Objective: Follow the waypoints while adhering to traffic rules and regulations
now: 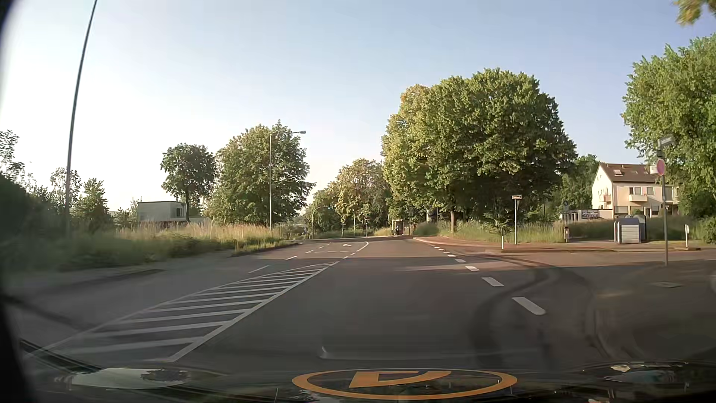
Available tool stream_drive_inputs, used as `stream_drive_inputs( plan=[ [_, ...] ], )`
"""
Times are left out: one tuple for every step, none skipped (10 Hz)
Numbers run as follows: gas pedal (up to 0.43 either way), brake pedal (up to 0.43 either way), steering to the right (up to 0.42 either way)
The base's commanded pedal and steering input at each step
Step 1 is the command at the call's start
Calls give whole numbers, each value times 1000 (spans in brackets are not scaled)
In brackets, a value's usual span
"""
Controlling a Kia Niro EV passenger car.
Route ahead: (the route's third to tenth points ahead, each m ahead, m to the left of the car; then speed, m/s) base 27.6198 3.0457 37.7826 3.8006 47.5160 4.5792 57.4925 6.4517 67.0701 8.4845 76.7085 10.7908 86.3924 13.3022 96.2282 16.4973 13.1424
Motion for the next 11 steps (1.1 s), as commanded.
stream_drive_inputs(
  plan=[
    [150, 0, 3],
    [150, 0, 4],
    [150, 0, 4],
    [150, 0, 3],
    [150, 0, 3],
    [150, 0, 3],
    [150, 0, 4],
    [150, 0, 3],
    [150, 0, 3],
    [150, 0, 3],
    [150, 0, 3]
  ],
)
